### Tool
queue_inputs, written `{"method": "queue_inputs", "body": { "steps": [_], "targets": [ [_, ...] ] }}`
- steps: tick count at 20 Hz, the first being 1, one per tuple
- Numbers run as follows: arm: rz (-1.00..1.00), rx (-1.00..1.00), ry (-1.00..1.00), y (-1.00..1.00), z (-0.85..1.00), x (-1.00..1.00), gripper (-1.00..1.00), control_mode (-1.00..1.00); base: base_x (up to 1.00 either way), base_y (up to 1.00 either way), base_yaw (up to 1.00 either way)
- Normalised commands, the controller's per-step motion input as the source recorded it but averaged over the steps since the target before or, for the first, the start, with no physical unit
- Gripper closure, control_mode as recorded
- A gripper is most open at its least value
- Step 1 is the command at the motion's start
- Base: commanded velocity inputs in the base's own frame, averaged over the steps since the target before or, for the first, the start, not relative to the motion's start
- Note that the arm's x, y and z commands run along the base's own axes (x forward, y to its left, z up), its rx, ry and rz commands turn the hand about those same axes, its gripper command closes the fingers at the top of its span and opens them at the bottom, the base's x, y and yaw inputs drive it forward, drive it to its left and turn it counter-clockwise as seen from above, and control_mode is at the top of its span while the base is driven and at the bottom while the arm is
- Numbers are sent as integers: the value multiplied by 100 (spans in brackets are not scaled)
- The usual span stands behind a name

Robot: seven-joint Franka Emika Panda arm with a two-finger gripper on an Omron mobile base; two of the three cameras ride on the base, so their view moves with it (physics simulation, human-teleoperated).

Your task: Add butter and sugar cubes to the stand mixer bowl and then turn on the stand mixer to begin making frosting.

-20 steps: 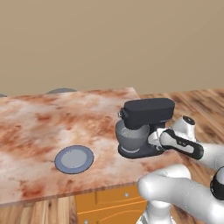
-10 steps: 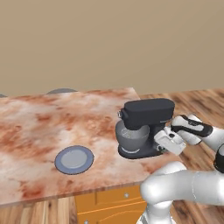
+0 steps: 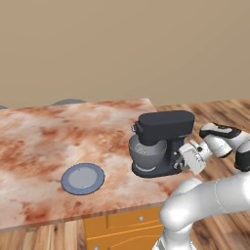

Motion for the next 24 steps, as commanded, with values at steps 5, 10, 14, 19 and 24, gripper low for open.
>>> {"method": "queue_inputs", "body": {
  "steps": [5, 10, 14, 19, 24],
  "targets": [
    [-2, 46, 4, -50, -68, -51, 100, -100, 0, 0, 0],
    [-5, 29, -1, -16, -79, -95, 100, -100, 0, 0, 0],
    [-7, 18, -3, 1, -80, -96, 100, -100, 0, 0, 0],
    [-8, 11, 0, 21, -92, -55, 100, -100, 0, 0, 0],
    [-39, 1, 1, 92, -99, -45, 100, -100, 0, 0, 0]
  ]
}}
